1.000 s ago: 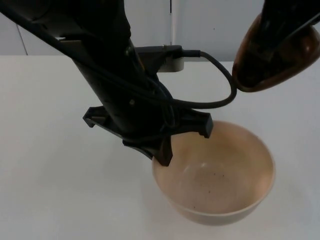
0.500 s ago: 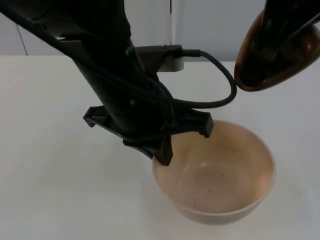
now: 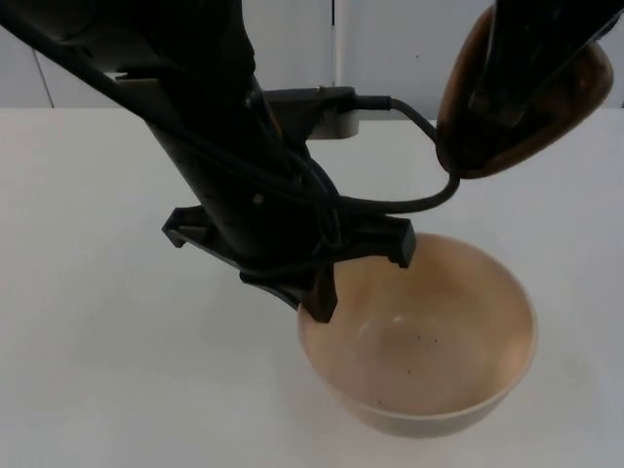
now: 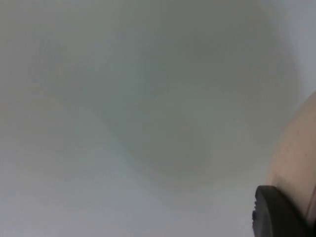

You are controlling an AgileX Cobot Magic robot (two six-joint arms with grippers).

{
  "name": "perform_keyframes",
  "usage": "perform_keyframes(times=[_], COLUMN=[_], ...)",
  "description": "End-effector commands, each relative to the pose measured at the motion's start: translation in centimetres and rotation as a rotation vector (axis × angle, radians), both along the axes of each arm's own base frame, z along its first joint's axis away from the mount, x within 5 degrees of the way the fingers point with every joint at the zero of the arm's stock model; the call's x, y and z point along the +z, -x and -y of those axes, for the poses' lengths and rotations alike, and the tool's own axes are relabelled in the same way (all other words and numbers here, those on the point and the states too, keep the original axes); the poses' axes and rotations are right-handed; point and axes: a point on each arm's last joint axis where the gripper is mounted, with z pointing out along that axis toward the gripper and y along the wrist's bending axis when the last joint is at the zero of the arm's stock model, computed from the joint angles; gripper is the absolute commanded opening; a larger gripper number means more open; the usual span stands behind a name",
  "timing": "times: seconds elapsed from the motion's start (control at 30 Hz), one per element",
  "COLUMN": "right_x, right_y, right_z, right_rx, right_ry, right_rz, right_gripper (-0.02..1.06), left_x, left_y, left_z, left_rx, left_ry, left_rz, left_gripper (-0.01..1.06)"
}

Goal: Pick up the bowl with the left hand and pour the coffee beans from the cup into the bowl with the right hand.

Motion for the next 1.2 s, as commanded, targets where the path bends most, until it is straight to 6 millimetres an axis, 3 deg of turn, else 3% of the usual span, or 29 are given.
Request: perform_keyframes(times=[0.0, 0.43, 1.17], right_x=[0.4, -1.5, -0.8], right_y=[0.1, 1.1, 1.4], right_z=[-0.3, -3.3, -3.7], right_rx=[0.017, 0.219, 0.357], right_ry=[0.005, 0.245, 0.419], right_rz=[0.024, 0.094, 0.171], right_gripper=[0.00, 0.00, 0.00], left_x=[0.3, 0.3, 0.3], left_y=[0.0, 0.0, 0.0], left_z=[0.2, 0.2, 0.2], left_rx=[0.001, 0.000, -0.001], left_ry=[0.006, 0.004, 0.004], left_rz=[0.011, 0.008, 0.015], left_gripper=[0.00, 0.00, 0.00])
